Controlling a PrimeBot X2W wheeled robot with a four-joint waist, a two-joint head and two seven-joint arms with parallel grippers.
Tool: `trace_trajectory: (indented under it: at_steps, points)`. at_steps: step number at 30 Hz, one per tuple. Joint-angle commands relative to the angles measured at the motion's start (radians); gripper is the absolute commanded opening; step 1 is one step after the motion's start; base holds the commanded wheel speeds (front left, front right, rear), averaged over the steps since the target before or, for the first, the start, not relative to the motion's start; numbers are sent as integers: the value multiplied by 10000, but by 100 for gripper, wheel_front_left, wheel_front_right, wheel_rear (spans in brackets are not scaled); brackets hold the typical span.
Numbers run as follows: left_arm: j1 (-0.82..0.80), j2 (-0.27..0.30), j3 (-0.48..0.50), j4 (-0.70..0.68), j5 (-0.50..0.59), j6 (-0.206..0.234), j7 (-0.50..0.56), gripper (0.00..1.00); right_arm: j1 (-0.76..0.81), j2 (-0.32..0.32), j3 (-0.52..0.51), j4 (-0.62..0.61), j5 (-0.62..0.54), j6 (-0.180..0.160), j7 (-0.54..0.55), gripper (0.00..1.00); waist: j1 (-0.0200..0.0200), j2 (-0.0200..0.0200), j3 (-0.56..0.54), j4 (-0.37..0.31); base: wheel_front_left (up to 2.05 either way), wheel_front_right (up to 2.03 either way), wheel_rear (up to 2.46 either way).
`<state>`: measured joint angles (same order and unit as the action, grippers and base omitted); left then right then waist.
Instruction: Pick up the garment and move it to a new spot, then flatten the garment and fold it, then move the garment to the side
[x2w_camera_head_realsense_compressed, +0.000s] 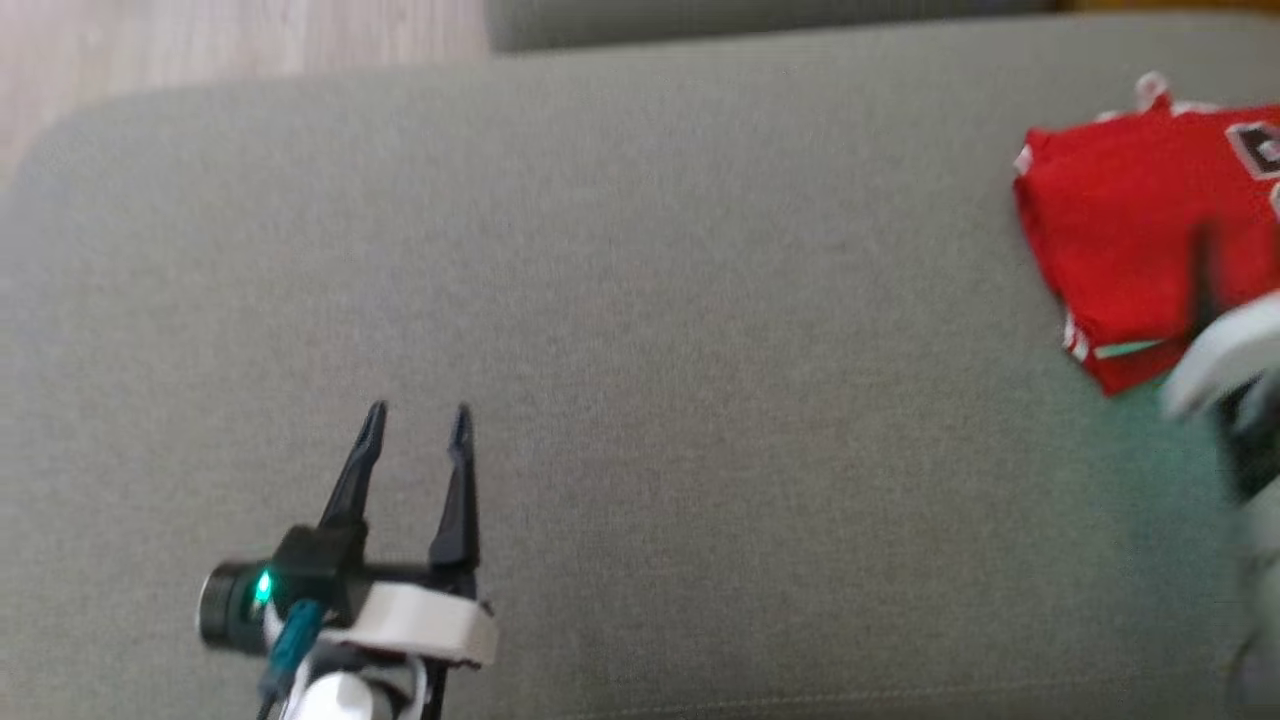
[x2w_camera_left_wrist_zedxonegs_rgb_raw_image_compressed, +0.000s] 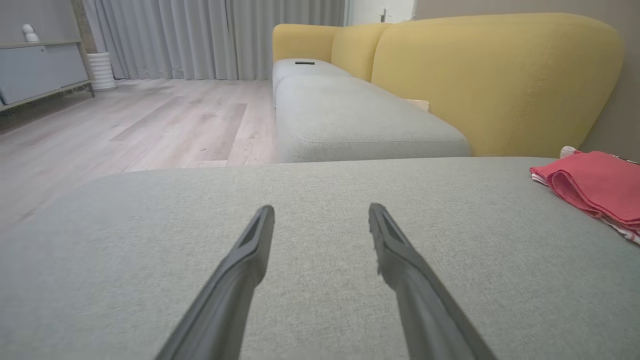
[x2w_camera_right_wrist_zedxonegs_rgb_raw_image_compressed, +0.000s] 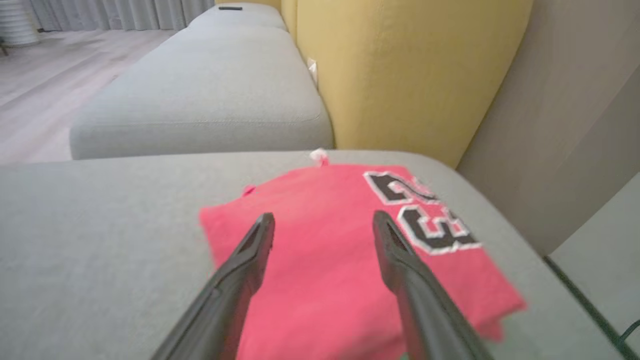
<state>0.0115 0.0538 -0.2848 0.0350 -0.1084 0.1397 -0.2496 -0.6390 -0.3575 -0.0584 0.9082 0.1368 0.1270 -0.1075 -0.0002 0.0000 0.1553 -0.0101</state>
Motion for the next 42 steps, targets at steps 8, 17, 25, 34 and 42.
trace_trajectory:
  at_steps: [8,17,25,34,42]
  points:
    - [665,-33,785,-360,-243,-160,-122,100,2313,1790,825,-1209,21,37,-1092,100,2,0,-1670,143,0,0,0]
    - [1398,-34,1187,-573,-147,-216,-122,100,4982,2548,1728,-4486,418,37,-1537,100,2,0,-2307,320,0,0,0]
    - [1797,-35,1386,-564,-46,-256,-122,100,6723,2773,1981,-6810,406,37,-1541,100,2,0,-2590,304,0,0,0]
    - [1928,-35,1438,-543,-71,-199,-122,100,7050,2831,2141,-6979,480,37,-1542,100,2,0,-2763,252,0,0,0]
    - [1949,-35,1421,-538,-152,-289,-122,100,7063,2885,2295,-6916,620,37,-1542,100,2,0,-2774,255,0,0,0]
